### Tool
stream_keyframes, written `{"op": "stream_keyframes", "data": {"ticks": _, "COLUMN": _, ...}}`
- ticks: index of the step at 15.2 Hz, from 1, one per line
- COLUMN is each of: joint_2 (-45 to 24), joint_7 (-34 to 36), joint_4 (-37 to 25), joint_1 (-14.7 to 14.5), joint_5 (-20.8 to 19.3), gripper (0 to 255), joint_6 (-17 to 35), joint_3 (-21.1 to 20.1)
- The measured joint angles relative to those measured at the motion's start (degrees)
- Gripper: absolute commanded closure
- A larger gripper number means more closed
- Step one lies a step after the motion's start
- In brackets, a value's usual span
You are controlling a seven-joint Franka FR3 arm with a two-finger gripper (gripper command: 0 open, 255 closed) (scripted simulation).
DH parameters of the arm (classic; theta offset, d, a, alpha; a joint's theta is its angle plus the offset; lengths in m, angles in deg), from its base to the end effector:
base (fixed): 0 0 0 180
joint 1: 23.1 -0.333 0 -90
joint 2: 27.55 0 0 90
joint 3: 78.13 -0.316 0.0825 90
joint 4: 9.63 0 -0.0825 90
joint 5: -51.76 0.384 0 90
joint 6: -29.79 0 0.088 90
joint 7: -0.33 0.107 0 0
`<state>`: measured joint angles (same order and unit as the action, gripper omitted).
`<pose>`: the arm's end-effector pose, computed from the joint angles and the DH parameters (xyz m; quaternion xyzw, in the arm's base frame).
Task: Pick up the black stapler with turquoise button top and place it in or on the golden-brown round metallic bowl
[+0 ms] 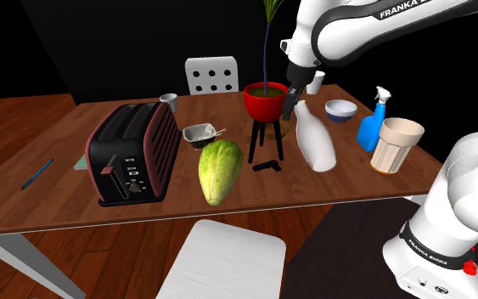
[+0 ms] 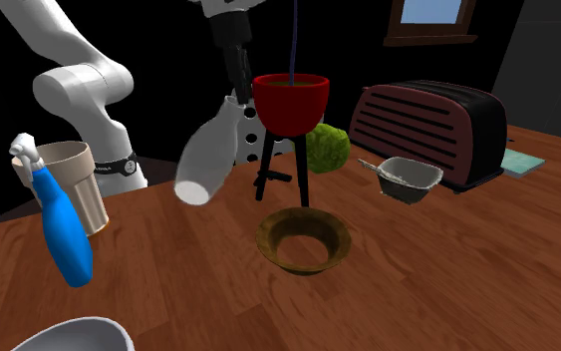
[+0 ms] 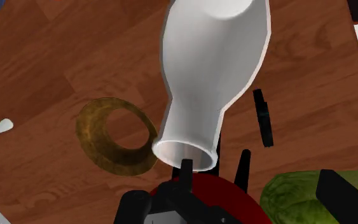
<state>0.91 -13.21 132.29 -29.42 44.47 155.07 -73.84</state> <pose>0.4154 0.0084 0.4857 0.9797 0.1681 0.0986 0.0473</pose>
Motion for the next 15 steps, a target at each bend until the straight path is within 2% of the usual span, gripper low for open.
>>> {"op": "stream_keyframes", "data": {"ticks": 1, "joint_2": -1.3, "joint_7": -1.0, "joint_4": 1.4, "joint_1": -0.3, "joint_5": 0.1, "gripper": 0, "joint_6": 3.7, "joint_3": 0.1}}
{"op": "stream_keyframes", "data": {"ticks": 5, "joint_2": -9.7, "joint_7": -5.2, "joint_4": 0.5, "joint_1": -2.0, "joint_5": 0.9, "gripper": 0, "joint_6": 14.9, "joint_3": 0.0}}
{"op": "stream_keyframes", "data": {"ticks": 8, "joint_2": -14.9, "joint_7": -8.7, "joint_4": -2.3, "joint_1": -3.4, "joint_5": 2.0, "gripper": 0, "joint_6": 15.1, "joint_3": -0.2}}
{"op": "stream_keyframes", "data": {"ticks": 9, "joint_2": -15.4, "joint_7": -9.8, "joint_4": -0.9, "joint_1": -3.7, "joint_5": 2.1, "gripper": 0, "joint_6": 19.1, "joint_3": -0.2}}
{"op": "stream_keyframes", "data": {"ticks": 10, "joint_2": -18.7, "joint_7": -10.2, "joint_4": -1.7, "joint_1": -4.4, "joint_5": 2.3, "gripper": 0, "joint_6": 20.4, "joint_3": -0.6}}
{"op": "stream_keyframes", "data": {"ticks": 12, "joint_2": -24.1, "joint_7": -13.7, "joint_4": -4.7, "joint_1": -4.9, "joint_5": 3.6, "gripper": 0, "joint_6": 12.2, "joint_3": -0.1}}
{"op": "stream_keyframes", "data": {"ticks": 13, "joint_2": -24.7, "joint_7": -14.7, "joint_4": -4.3, "joint_1": -5.0, "joint_5": 3.8, "gripper": 0, "joint_6": 10.2, "joint_3": -0.1}}
{"op": "stream_keyframes", "data": {"ticks": 15, "joint_2": -26.4, "joint_7": -15.2, "joint_4": -3.8, "joint_1": -5.2, "joint_5": 4.0, "gripper": 0, "joint_6": 10.0, "joint_3": -0.2}}
